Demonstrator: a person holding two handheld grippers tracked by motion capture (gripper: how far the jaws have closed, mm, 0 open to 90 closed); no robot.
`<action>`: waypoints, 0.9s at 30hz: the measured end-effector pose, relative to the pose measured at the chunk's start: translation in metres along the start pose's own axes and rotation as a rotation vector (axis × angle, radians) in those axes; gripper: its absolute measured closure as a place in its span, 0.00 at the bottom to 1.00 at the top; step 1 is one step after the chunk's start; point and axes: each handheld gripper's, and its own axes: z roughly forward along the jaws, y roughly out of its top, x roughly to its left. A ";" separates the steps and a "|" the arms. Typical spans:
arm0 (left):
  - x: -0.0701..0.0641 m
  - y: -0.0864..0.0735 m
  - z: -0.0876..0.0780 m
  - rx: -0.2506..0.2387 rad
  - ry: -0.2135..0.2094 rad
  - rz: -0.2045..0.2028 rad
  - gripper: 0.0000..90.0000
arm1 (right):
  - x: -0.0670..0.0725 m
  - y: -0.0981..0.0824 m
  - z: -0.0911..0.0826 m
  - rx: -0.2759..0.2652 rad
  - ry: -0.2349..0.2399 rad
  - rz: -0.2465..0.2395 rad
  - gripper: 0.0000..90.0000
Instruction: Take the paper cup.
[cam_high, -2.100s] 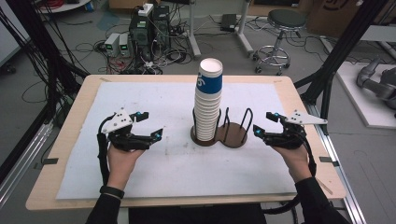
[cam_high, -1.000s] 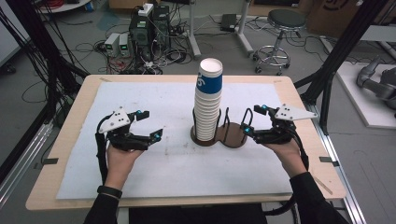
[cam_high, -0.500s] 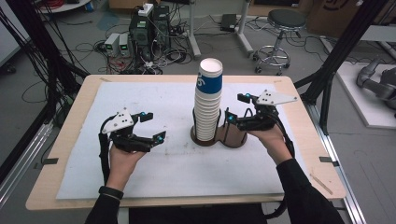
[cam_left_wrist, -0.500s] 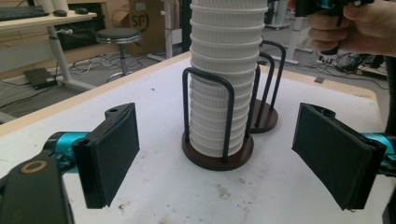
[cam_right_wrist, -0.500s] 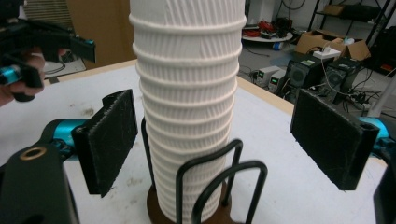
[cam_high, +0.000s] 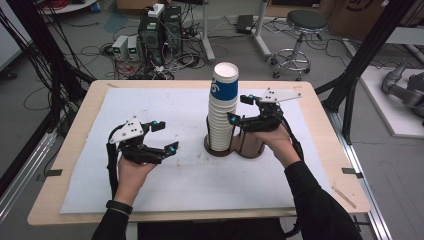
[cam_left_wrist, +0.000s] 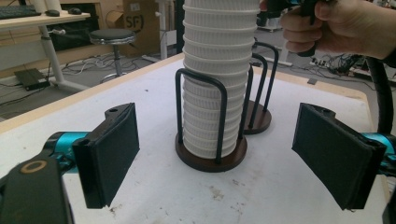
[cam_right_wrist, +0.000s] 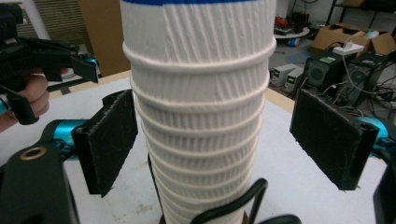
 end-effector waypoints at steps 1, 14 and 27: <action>0.000 0.000 0.000 -0.001 0.000 0.001 0.16 | 0.000 0.003 0.003 0.003 0.016 0.002 0.17; 0.000 0.000 0.001 -0.006 -0.014 -0.005 0.16 | -0.002 0.009 0.020 0.028 0.061 -0.009 0.16; -0.003 0.000 0.005 0.000 -0.027 -0.005 0.16 | -0.005 0.013 0.026 0.048 0.072 -0.029 0.15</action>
